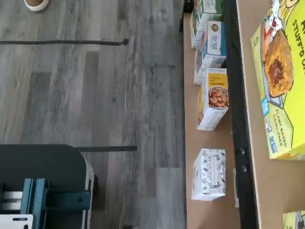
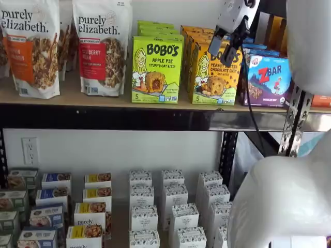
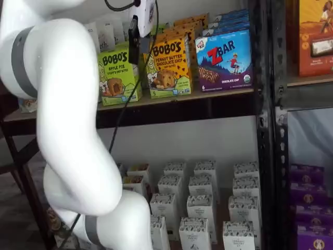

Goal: Pick up the orange box on the top shelf, the fifth box from the left

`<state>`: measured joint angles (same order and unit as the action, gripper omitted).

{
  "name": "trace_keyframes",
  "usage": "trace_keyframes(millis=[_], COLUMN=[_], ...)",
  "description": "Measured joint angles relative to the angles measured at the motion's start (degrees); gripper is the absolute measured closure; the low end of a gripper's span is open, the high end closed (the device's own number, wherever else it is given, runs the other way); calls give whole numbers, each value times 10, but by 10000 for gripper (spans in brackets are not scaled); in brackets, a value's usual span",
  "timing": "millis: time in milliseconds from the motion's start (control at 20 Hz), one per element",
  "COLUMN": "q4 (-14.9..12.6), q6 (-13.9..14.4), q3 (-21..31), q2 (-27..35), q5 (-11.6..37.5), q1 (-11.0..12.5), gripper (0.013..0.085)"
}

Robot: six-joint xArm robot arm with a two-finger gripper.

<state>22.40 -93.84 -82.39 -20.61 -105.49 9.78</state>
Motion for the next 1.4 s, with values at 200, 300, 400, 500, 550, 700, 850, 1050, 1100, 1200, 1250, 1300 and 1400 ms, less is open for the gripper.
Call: trace_keyframes(millis=[200,300,400,500,550,700,850,1050,1100,1200,1250,1300,1400], q4=[12,15,23,36,45,72,89,103,104,105,105,104,97], q6=[4,7,8,9,9,9,10,9,9,9,9,9,9], q3=[-4,-5,-2,3,3,13,25,36,41,49,53,55,56], q2=[0,-1,-4,-8,-8,-14,-23,-30,-33,-38,-40,-41,-40], q5=[-9,-10,-6,2,5,29,67,108,120,145,156,164,173], q1=[0,0,1,4,6,13,15,17,17,14,13,11,7], gripper=[130,130,130,130,130,130,130,130,130,130,130,130,130])
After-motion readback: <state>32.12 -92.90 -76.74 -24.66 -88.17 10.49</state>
